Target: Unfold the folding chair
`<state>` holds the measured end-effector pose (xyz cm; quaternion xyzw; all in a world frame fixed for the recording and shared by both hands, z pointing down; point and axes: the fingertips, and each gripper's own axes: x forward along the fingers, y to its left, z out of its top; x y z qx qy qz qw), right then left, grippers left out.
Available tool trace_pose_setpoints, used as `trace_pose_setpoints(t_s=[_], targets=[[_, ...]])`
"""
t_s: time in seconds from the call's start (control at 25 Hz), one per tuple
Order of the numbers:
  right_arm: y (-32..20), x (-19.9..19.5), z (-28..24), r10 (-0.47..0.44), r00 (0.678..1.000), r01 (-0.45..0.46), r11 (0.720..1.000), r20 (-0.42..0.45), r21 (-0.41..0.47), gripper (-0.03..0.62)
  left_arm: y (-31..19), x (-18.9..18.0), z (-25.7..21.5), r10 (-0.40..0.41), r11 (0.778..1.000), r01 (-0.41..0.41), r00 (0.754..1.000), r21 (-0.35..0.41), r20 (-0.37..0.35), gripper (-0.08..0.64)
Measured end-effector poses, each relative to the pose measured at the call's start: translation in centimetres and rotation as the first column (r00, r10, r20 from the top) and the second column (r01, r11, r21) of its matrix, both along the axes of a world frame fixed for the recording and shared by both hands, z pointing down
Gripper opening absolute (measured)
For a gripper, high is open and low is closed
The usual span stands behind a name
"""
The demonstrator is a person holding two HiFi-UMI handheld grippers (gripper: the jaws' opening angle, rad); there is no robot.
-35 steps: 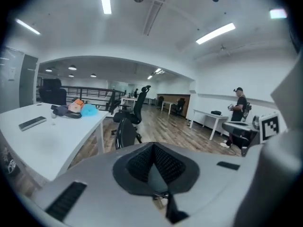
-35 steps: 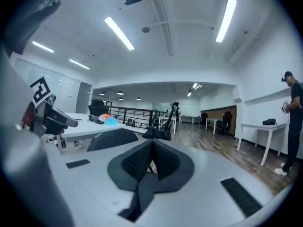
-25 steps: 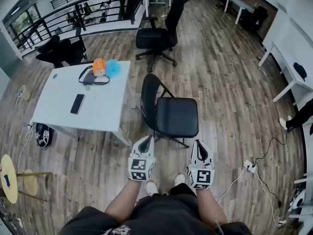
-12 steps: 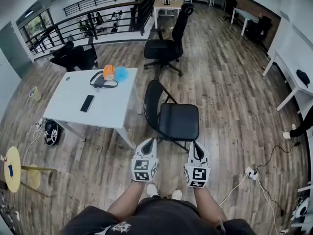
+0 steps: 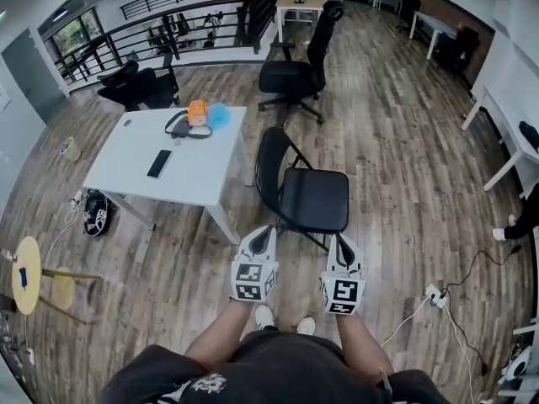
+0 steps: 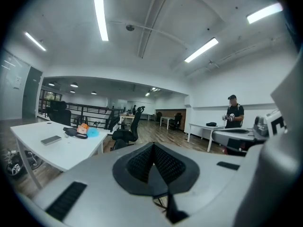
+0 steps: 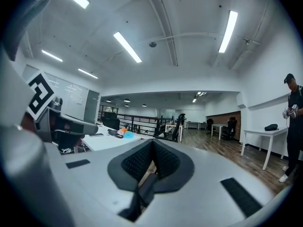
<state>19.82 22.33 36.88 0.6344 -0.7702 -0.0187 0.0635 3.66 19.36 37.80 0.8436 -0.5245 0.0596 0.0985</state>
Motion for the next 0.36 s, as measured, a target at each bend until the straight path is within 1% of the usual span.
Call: trace_pose_setpoints(t_s=[0.16,0.36], targets=[[-0.3,-0.8,0.2,-0.009,1.000,0.010,1.000,-0.011,0.010,0.014,-0.3,-0.2,0.1,0.012,1.000,-0.012,1.000,0.007,0.015,0.005],[-1.0,-1.2,0.1,-0.019,1.000,0.019,0.999,-0.015,0.029,0.014,-1.1,-0.6,0.5,0.002,1.000,-0.002,1.000,0.006,0.007,0.005]])
